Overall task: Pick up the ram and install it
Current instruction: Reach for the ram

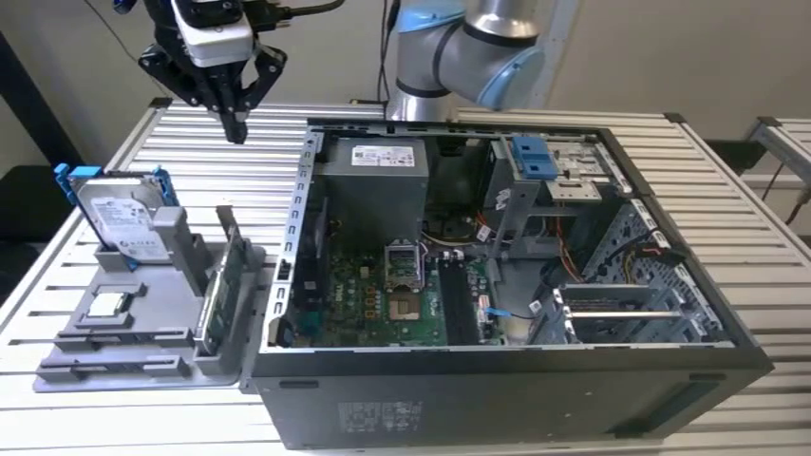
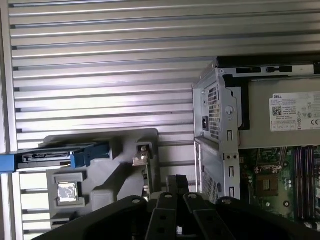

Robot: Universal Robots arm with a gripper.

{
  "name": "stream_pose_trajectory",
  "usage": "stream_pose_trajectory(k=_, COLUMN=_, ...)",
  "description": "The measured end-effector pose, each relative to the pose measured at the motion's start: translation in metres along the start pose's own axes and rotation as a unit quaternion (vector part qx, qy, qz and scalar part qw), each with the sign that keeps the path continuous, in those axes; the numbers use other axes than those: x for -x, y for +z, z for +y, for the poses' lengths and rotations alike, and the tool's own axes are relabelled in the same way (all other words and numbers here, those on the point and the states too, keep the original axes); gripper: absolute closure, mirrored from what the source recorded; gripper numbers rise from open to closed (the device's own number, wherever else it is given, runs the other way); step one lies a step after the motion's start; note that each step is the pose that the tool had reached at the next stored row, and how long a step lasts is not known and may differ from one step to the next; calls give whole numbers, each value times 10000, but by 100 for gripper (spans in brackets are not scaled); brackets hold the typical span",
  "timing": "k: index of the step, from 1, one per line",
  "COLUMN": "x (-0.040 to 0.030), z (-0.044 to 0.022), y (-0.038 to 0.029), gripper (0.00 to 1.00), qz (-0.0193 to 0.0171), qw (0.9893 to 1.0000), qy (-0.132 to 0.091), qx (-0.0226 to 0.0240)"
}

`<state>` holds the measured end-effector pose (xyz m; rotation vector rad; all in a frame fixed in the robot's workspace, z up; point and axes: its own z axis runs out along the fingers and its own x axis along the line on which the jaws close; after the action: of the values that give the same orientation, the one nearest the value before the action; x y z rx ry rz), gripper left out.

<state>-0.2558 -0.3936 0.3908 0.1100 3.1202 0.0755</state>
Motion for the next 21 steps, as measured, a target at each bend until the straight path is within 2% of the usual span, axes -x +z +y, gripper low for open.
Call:
stream_pose_trajectory(k=11, x=-338, z=-24, y=3, gripper=89, qz=0, qw=10000, qy=-1, qx=5)
stream_pose_trajectory(k=21, x=-563, z=-41, y=8, gripper=89, qz=0, qw=10000, qy=-7, qx=7)
